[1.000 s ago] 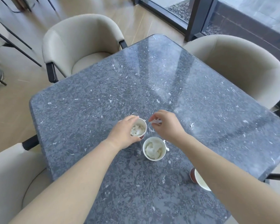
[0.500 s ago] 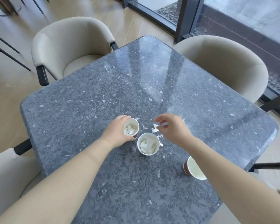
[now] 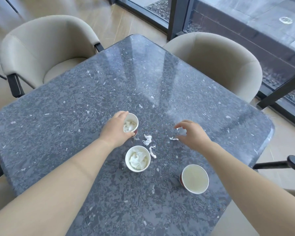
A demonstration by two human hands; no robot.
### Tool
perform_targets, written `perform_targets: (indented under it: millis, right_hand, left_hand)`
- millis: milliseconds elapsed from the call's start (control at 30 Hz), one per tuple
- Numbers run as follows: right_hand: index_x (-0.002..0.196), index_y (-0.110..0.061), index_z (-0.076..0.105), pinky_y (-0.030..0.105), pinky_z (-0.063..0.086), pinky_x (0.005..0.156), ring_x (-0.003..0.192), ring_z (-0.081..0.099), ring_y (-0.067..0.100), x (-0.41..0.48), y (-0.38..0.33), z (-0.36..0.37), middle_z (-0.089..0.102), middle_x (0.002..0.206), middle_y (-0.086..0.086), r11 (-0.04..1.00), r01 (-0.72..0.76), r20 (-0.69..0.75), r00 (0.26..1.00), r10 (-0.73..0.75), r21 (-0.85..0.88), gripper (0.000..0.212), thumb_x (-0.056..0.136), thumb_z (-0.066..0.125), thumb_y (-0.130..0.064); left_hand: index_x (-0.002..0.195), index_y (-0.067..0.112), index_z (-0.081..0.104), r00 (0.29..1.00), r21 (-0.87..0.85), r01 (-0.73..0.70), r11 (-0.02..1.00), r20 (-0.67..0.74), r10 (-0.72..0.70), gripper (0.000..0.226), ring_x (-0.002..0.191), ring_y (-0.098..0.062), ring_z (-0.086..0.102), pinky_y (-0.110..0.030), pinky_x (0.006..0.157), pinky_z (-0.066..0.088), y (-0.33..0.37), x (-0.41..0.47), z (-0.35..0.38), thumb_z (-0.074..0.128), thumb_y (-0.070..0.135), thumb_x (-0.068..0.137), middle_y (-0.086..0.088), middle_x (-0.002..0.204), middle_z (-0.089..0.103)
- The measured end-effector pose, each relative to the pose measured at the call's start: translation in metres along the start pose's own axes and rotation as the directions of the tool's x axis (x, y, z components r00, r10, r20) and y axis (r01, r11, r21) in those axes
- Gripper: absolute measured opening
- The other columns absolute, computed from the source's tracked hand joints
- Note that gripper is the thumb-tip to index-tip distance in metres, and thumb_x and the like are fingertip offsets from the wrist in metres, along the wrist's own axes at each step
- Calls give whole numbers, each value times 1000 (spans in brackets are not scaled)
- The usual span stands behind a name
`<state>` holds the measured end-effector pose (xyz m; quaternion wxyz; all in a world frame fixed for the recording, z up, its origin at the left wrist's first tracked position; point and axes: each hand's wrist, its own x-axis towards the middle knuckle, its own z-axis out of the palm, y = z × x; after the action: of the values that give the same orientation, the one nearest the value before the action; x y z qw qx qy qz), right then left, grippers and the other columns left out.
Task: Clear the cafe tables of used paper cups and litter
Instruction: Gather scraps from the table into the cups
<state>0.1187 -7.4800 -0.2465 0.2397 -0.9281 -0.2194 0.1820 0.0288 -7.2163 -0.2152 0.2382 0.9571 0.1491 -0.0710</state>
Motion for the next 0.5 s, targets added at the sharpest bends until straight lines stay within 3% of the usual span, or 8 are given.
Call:
perform_targets:
  millis: [133,233,367,433,500]
  right_hand:
    - [124,-19,50,36,36,102,124,40,25,13,10,8,39,137,4,997,-14,155,988,26,-81,57,74,75,-24]
    - [130,-16,44,34,36,101,123,39,25,21,10,17,36,137,5,996,-27,192,980,43,-89,67,72,76,-27]
    - [109,-11,59,24,37,77,97,53,25,23,7,28,52,107,6,995,-7,140,990,21,-98,35,76,70,-14]
    - [94,-10,65,24,38,73,89,56,25,21,3,31,59,94,6,997,1,127,992,10,-81,18,77,64,-6]
    - [89,-11,67,22,39,71,82,56,19,21,-1,33,64,90,5,998,2,137,991,8,-69,15,79,60,-2]
  left_hand:
    - [139,18,37,999,-33,35,999,-18,-36,83,130,-19,37,-30,105,29,-3,8,1,79,34,69,1,145,34]
    - [137,18,39,999,-39,29,999,-14,-29,84,130,-18,39,-29,105,29,-6,10,-2,81,33,66,1,144,36]
    - [138,20,38,999,-53,32,998,-8,-32,85,130,-18,38,-30,105,30,-8,9,-2,81,33,67,3,144,36]
    - [139,21,37,1000,-66,20,998,-11,-21,85,130,-17,37,-28,104,29,-9,8,-1,80,33,67,4,144,36]
    - [139,22,36,1000,-62,12,998,-5,-12,85,131,-16,36,-28,104,28,-10,8,-2,80,34,67,5,145,35]
